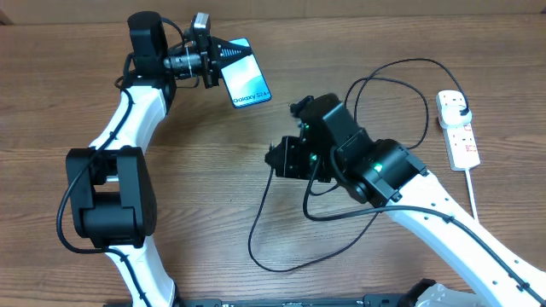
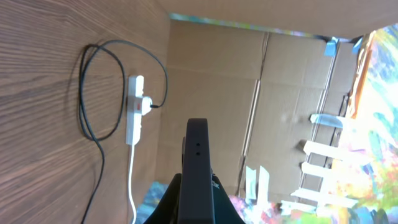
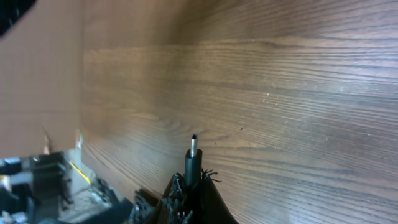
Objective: Plug charger to phone and switch on socket
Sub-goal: 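Raise the connector with the right gripper and swing it left toward the phone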
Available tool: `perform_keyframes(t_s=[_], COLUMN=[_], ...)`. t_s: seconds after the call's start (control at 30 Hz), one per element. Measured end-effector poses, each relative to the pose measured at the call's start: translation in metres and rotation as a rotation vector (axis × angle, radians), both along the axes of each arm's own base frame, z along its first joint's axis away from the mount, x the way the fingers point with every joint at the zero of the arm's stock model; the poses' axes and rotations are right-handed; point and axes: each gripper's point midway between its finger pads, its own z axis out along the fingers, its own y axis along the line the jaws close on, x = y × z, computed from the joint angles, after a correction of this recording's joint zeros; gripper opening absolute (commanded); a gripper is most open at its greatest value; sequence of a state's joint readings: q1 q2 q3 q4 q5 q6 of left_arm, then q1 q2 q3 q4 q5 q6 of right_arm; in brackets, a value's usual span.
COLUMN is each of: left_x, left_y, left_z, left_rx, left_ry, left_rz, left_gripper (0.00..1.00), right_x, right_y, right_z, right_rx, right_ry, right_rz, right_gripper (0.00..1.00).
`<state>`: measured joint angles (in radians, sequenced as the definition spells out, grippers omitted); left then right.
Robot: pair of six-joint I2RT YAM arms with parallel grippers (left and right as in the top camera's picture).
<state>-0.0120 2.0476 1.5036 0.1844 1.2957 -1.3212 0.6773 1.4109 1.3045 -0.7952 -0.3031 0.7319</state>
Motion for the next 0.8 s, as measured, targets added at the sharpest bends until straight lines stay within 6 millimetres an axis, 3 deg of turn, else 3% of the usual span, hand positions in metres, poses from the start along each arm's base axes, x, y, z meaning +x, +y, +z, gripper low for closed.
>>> perform_keyframes(t_s=[0.27,0.6,0.7,0.8], left_x=[-0.001,0.0,0.0,0.0], left_y=[-0.001,-0.001,-0.001,-0.001], left_z=[0.004,0.006,0.006,0.006], left_rx=[-0.008,-0.008,-0.009,-0.009], left_ry=[-0.014,-0.032,-0.029,-0.03], left_rz=[-0.01,-0.009,-0.01,-0.01], left_gripper=[0.04,0.04,0.04,0.04], right_x=[0.043,0.061,0.069,0.076], right_y=[-0.029,-0.063,-0.065,-0.064], right_z=[0.025,0.051,0.053,0.042], right_rx=[0.166,0.36,0.426,0.475], right_ry=[-0.013,-0.066,-0.11,-0.101], right_rz=[-0.061,0.076,0.145,0.203], right_gripper=[0.04,0.04,0.04,0.04])
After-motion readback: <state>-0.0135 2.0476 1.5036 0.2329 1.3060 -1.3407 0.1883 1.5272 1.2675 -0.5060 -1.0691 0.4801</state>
